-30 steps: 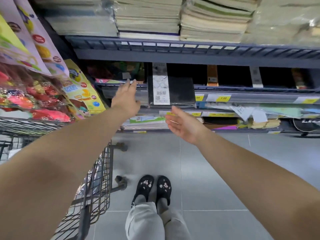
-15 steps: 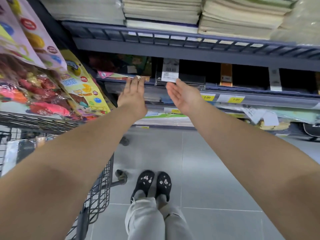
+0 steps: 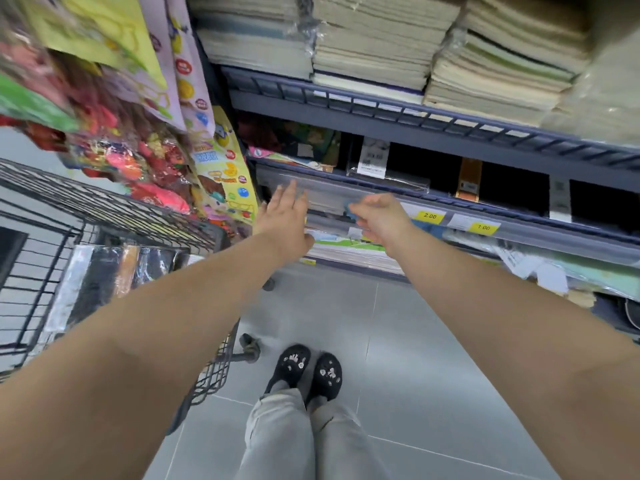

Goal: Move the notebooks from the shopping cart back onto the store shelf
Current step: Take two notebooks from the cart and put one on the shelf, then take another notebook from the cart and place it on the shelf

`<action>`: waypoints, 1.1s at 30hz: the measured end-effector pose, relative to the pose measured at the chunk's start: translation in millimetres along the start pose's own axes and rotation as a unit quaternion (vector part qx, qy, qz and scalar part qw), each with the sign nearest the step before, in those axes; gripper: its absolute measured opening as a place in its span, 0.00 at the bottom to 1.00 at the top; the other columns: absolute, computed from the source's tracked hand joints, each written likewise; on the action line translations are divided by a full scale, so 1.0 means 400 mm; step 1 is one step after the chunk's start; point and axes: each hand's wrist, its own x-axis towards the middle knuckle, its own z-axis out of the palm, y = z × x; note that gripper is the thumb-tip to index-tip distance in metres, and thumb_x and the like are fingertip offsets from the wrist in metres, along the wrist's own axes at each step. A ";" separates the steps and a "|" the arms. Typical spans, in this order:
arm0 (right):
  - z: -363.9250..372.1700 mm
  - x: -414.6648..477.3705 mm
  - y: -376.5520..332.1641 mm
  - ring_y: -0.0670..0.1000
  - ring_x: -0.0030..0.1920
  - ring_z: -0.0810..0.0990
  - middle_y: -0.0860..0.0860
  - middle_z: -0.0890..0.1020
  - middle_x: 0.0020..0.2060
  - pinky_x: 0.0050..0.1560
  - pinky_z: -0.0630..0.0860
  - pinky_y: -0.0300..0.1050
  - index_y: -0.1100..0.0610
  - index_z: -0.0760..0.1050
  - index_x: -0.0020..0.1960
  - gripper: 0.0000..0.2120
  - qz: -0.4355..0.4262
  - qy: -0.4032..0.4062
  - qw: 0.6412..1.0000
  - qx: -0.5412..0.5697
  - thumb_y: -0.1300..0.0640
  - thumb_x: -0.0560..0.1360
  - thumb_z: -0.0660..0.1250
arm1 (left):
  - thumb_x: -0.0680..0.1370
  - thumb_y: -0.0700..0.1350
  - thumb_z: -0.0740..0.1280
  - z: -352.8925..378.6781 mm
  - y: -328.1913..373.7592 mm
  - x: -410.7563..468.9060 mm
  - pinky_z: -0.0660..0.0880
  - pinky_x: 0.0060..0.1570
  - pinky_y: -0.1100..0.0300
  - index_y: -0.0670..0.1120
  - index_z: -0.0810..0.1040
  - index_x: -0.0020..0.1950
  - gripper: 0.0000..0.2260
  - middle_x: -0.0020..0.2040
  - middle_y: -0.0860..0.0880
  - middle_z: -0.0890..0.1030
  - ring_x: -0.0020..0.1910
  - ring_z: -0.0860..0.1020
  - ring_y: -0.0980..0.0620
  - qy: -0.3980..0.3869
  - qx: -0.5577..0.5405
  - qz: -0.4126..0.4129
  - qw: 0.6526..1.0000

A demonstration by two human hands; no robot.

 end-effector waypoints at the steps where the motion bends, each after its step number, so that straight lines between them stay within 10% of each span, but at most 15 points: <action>1: 0.009 -0.022 -0.001 0.51 0.48 0.76 0.54 0.76 0.51 0.51 0.75 0.45 0.55 0.70 0.60 0.18 -0.021 -0.014 0.998 -0.057 0.55 0.73 0.71 | 0.77 0.53 0.64 -0.004 -0.012 -0.034 0.51 0.75 0.45 0.48 0.46 0.79 0.37 0.79 0.47 0.41 0.78 0.43 0.45 -0.001 0.008 -0.013 1.000; 6: 0.055 -0.114 0.002 0.56 0.68 0.70 0.56 0.68 0.70 0.65 0.67 0.45 0.56 0.62 0.73 0.33 -0.152 -0.094 0.928 -0.326 0.52 0.73 0.72 | 0.77 0.55 0.61 -0.010 -0.108 -0.195 0.48 0.74 0.43 0.48 0.46 0.79 0.36 0.79 0.46 0.45 0.78 0.45 0.45 0.014 0.033 -0.069 0.997; 14: 0.184 -0.270 0.023 0.57 0.76 0.52 0.53 0.56 0.76 0.71 0.55 0.59 0.48 0.53 0.76 0.37 -0.285 -0.061 0.685 -0.668 0.43 0.73 0.66 | 0.77 0.59 0.59 0.041 -0.290 -0.435 0.43 0.75 0.41 0.50 0.41 0.79 0.38 0.79 0.47 0.38 0.78 0.40 0.45 0.042 0.024 -0.156 0.987; 33: 0.722 -0.724 0.255 0.56 0.77 0.47 0.52 0.48 0.78 0.74 0.48 0.62 0.49 0.50 0.76 0.35 -0.304 -0.044 0.649 -0.696 0.48 0.75 0.64 | 0.77 0.56 0.60 0.173 -0.817 -1.015 0.44 0.74 0.44 0.50 0.45 0.79 0.35 0.79 0.47 0.43 0.78 0.43 0.46 0.096 -0.001 -0.182 0.979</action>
